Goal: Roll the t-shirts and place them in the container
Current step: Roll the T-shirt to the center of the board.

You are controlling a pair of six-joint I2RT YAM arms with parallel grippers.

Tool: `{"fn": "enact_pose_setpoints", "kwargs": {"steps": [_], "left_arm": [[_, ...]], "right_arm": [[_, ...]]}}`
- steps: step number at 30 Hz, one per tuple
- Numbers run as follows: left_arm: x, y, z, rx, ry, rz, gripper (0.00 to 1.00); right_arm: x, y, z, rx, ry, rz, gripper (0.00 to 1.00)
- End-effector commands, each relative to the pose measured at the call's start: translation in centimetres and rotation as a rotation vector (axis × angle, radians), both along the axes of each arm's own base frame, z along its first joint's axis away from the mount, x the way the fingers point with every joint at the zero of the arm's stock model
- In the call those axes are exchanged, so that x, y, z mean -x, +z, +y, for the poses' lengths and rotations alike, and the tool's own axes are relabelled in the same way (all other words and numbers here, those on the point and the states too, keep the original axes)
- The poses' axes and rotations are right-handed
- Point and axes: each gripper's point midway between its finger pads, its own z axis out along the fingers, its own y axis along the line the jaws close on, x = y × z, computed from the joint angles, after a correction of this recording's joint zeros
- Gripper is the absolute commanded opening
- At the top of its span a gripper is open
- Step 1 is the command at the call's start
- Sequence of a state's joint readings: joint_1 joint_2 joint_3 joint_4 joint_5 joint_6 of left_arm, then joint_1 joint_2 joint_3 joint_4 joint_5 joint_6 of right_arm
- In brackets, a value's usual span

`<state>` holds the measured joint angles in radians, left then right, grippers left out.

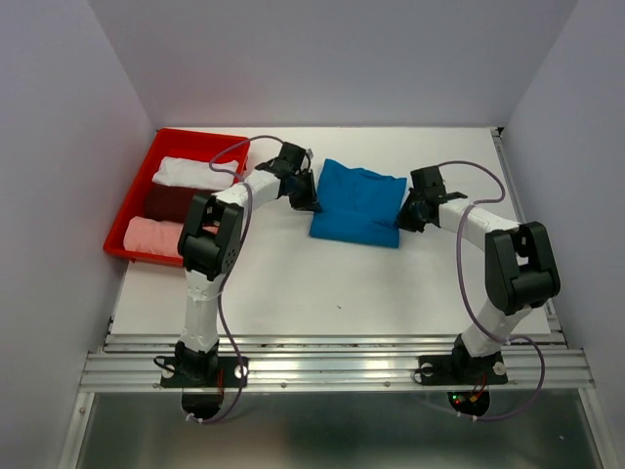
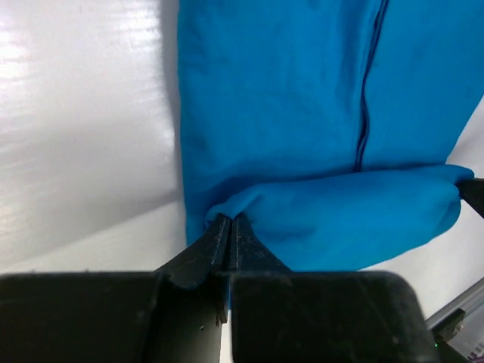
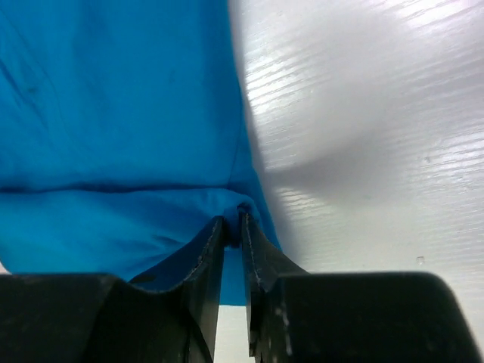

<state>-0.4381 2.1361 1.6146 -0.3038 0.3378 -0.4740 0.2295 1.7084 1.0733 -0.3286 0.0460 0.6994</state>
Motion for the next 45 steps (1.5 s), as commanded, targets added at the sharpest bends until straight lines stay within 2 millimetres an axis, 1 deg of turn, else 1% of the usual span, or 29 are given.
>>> {"fn": "enact_pose_setpoints", "kwargs": {"steps": [1,2,3,4,5,7,10,11,12,13,14,15,16,17,22,25,26,28,29,31,32,34,36,37,38,40,41,42,45], "left_arm": [[-1.8,2.5,0.4,-0.030,0.011,-0.077,0.20],[-1.8,2.9,0.5,-0.030,0.018,-0.086,0.24],[-2.0,4.2,0.6,-0.025,0.026,-0.114,0.29],[-2.2,4.7,1.0,-0.038,0.045,-0.131,0.38],[-2.2,5.9,1.2,-0.036,0.052,-0.155,0.42],[-2.1,7.4,1.9,-0.047,0.075,-0.185,0.48],[-1.7,8.6,2.2,-0.046,0.091,-0.207,0.47],[-1.0,9.0,2.2,-0.041,0.090,-0.212,0.46],[-0.8,9.1,2.2,-0.038,0.087,-0.217,0.39],[-0.4,9.0,2.0,-0.036,0.081,-0.213,0.32],[0.2,9.4,1.5,-0.031,0.066,-0.218,0.24],[0.6,9.2,1.2,-0.027,0.056,-0.211,0.09],[1.0,9.2,0.7,-0.018,0.042,-0.208,0.03],[1.3,9.1,0.3,-0.011,0.027,-0.203,0.00],[2.5,7.3,-2.4,0.034,-0.023,-0.160,0.00],[2.2,5.2,-3.1,0.049,-0.030,-0.132,0.00],[2.0,4.0,-3.2,0.040,-0.029,-0.114,0.00],[1.6,2.9,-3.4,0.029,-0.024,-0.111,0.00],[1.5,1.6,-3.3,0.013,-0.023,-0.093,0.00],[1.6,0.4,-3.2,-0.003,-0.026,-0.077,0.00],[1.7,-0.5,-2.9,-0.023,-0.021,-0.064,0.00],[1.8,-1.3,-2.4,-0.052,-0.016,-0.056,0.00],[1.8,-1.5,-1.7,-0.088,-0.019,-0.060,0.00],[1.9,-1.6,-1.0,-0.133,-0.017,-0.061,0.00],[1.4,-0.4,-0.9,-0.141,-0.015,-0.089,0.00],[1.2,0.7,-0.4,-0.163,-0.014,-0.115,0.00],[0.9,2.3,-0.6,-0.149,-0.013,-0.144,0.00],[0.9,2.9,-0.7,-0.137,-0.016,-0.152,0.00],[1.6,5.1,-2.2,-0.086,-0.045,-0.173,0.00]], "right_arm": [[-2.8,3.0,-1.5,0.035,-0.052,-0.116,0.29],[-2.8,3.6,-1.6,0.036,-0.052,-0.131,0.35],[-2.8,4.8,-1.6,0.035,-0.051,-0.160,0.39],[-2.7,5.4,-1.7,0.039,-0.040,-0.174,0.43],[-2.5,5.8,-1.7,0.040,-0.032,-0.180,0.50],[-1.8,6.9,-1.7,0.039,-0.009,-0.198,0.56],[-0.7,7.5,-1.1,0.010,0.028,-0.203,0.54],[-0.5,7.7,-0.8,-0.006,0.039,-0.205,0.48],[-0.2,7.7,-0.1,-0.016,0.062,-0.207,0.43],[-0.1,7.6,0.1,-0.027,0.070,-0.205,0.32],[0.1,7.5,0.7,-0.029,0.084,-0.203,0.26],[0.3,7.2,1.8,-0.064,0.117,-0.194,0.15],[0.3,7.0,2.1,-0.077,0.125,-0.192,0.11],[0.3,7.2,2.4,-0.095,0.131,-0.197,0.09],[-1.3,6.2,3.3,-0.125,0.129,-0.189,0.07],[-2.6,4.3,3.5,-0.110,0.135,-0.154,0.07],[-2.9,3.6,3.5,-0.102,0.132,-0.144,0.07],[-3.3,1.4,3.0,-0.068,0.109,-0.104,0.06],[-3.2,0.6,2.7,-0.053,0.102,-0.087,0.06],[-2.8,-1.1,2.2,-0.025,0.088,-0.052,0.06],[-2.2,-2.5,1.8,-0.010,0.080,-0.018,0.05],[-1.2,-3.7,1.3,0.007,0.073,0.015,0.03],[-0.7,-3.4,1.4,0.004,0.086,0.010,0.01],[-0.5,-2.6,2.1,-0.027,0.129,-0.006,0.01],[-0.1,-0.9,2.5,-0.032,0.147,-0.049,0.02],[-0.1,1.1,2.2,-0.019,0.156,-0.100,0.03],[0.1,1.8,2.1,-0.015,0.157,-0.106,0.04],[-0.1,3.3,2.1,-0.015,0.160,-0.140,0.04],[-0.6,4.4,2.0,-0.001,0.168,-0.157,0.05]]}}
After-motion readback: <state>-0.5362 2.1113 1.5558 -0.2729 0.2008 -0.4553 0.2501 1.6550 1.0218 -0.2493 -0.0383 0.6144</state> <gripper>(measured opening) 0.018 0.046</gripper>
